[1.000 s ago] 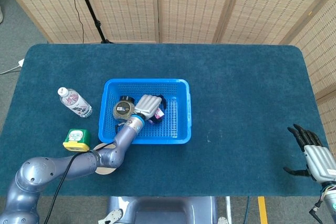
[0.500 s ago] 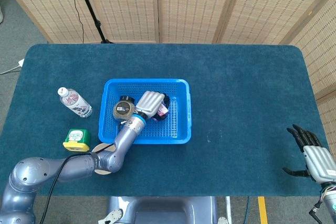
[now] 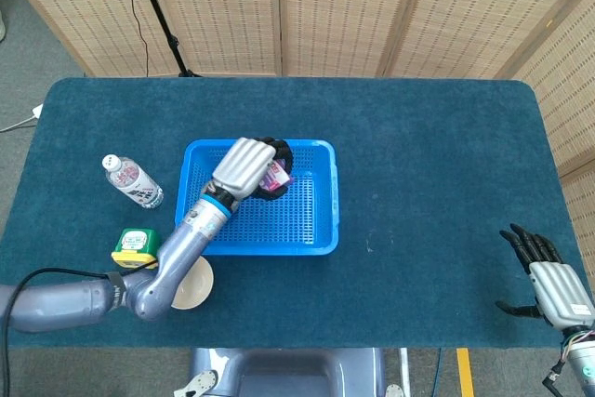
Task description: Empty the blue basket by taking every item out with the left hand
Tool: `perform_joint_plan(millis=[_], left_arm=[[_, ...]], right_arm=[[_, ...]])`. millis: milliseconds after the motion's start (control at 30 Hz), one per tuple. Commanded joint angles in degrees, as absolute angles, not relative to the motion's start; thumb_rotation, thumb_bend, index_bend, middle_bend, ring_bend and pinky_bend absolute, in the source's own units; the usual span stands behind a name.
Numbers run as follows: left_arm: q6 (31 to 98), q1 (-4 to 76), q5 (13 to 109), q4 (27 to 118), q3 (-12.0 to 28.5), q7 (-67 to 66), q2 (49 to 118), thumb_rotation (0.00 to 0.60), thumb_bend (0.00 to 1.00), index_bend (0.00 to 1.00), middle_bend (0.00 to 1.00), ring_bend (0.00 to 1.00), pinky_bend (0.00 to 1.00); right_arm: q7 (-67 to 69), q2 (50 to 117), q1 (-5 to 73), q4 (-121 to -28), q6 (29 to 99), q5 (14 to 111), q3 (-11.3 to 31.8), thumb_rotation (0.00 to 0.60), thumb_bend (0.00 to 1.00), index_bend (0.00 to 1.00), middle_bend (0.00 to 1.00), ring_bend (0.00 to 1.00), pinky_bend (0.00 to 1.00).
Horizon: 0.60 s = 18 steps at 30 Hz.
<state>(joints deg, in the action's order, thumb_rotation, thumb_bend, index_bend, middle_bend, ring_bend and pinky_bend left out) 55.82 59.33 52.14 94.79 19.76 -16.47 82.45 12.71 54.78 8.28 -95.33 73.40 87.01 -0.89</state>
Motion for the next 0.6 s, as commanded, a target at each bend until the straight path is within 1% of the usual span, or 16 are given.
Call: perform_joint_plan(millis=[33, 133, 367, 467, 600], left_arm=[[57.7, 56.0, 53.1, 98.9, 21.2, -14.3, 76.6, 0.600, 0.40, 0.60, 0.42, 0.44, 0.59], [58.2, 53.7, 53.4, 99.9, 22.2, -11.1, 72.6, 0.600, 0.40, 0.60, 0.42, 0.44, 0.59], [59.4, 49.7, 53.7, 99.5, 23.7, -6.3, 66.5, 0.600, 0.40, 0.60, 0.42, 0.44, 0.59], [59.5, 48.0, 52.3, 97.6, 23.8, -4.9, 64.7, 0.600, 0.40, 0.60, 0.42, 0.45, 0.59], [56.9, 45.9, 50.5, 93.1, 23.6, 0.1, 63.5, 0.600, 0.40, 0.60, 0.43, 0.45, 0.59]], right_arm=[[12.3, 54.9, 8.2, -95.5, 73.6, 87.2, -1.0, 0.600, 0.00, 0.00, 0.00, 0.00, 0.00], [11.7, 55.0, 8.1, -95.7, 73.7, 87.4, -1.1, 0.600, 0.00, 0.00, 0.00, 0.00, 0.00], [10.6, 55.3, 8.1, -96.0, 73.6, 87.7, -1.3, 0.600, 0.00, 0.00, 0.00, 0.00, 0.00], [10.2, 55.4, 8.1, -96.2, 73.8, 88.0, -1.5, 0.600, 0.00, 0.00, 0.00, 0.00, 0.00], [9.2, 55.7, 7.9, -96.4, 74.0, 88.3, -1.7, 0.600, 0.00, 0.00, 0.00, 0.00, 0.00]])
